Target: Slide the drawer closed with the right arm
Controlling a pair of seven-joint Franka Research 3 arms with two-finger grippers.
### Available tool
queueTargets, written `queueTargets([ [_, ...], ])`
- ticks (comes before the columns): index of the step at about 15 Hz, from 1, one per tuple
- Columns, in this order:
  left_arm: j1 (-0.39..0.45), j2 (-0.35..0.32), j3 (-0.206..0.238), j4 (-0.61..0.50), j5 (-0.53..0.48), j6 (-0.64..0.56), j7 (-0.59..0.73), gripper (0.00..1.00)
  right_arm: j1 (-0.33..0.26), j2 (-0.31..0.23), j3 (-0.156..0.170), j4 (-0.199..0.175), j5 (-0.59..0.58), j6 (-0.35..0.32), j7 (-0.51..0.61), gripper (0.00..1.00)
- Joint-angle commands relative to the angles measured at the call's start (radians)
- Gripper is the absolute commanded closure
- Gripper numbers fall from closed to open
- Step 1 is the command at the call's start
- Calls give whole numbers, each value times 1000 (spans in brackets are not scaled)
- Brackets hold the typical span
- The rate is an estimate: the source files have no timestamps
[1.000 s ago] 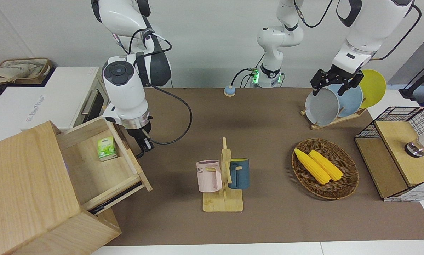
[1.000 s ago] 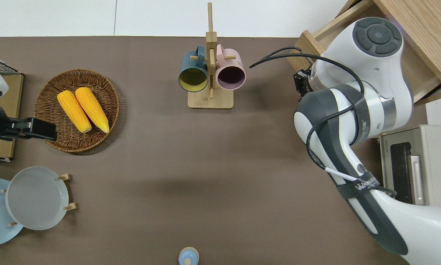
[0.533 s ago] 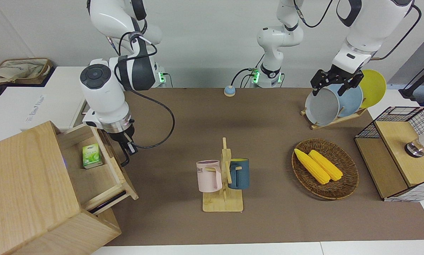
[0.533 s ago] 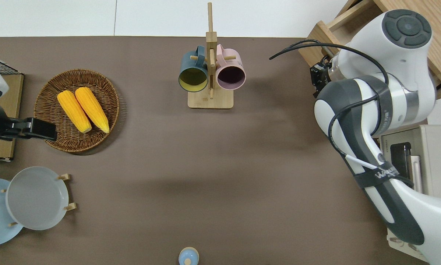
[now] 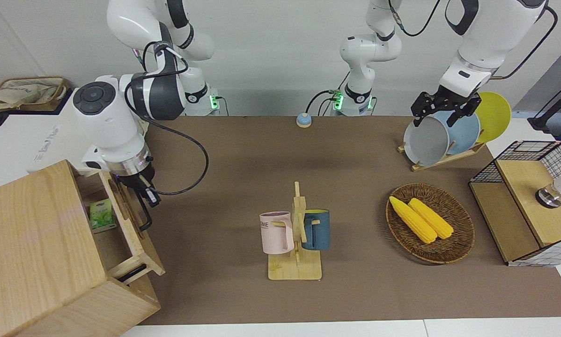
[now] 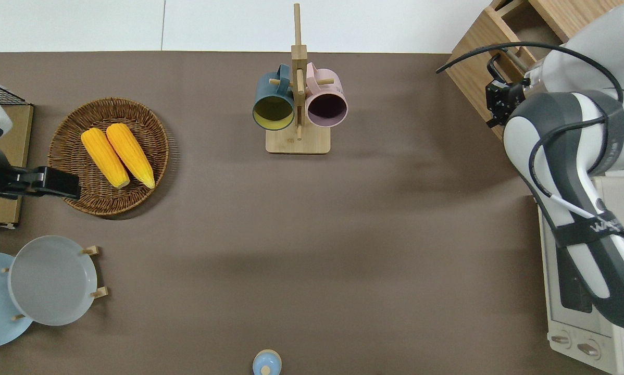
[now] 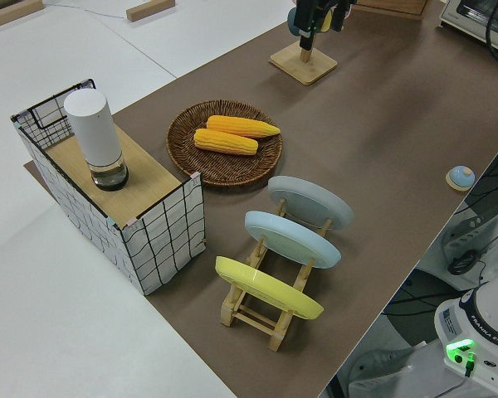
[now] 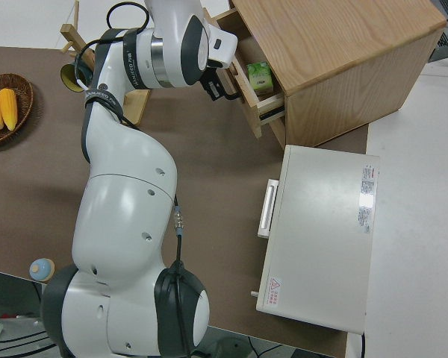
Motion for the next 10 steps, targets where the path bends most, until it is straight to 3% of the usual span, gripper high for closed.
queueTargets([
  [1, 5, 11, -7, 26, 17, -20, 9, 7, -49, 20, 18, 44, -1, -8, -61, 1000],
  [10, 5, 13, -7, 26, 17, -20, 9, 7, -110, 33, 17, 66, -3, 7, -114, 1000],
])
